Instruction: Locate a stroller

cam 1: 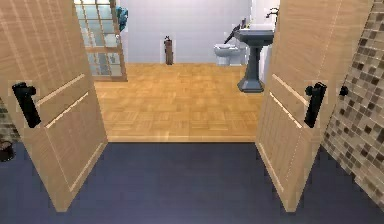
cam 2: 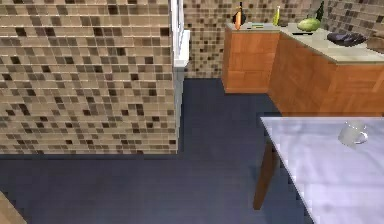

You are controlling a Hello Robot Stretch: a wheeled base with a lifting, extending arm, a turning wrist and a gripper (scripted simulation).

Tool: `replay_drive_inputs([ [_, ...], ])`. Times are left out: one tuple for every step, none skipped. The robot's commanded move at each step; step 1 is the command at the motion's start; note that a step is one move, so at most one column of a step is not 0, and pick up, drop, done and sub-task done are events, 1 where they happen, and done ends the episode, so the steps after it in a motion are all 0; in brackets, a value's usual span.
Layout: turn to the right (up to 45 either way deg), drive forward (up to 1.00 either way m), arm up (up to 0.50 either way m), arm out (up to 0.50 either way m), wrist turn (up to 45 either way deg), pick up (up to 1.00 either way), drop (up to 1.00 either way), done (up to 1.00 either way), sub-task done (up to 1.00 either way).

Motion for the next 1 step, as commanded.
replay_drive_inputs([
  [0.0, 0.05, 0.00, 0.00, 0.0, 0.00, 0.00, 0.00, 0.00],
])
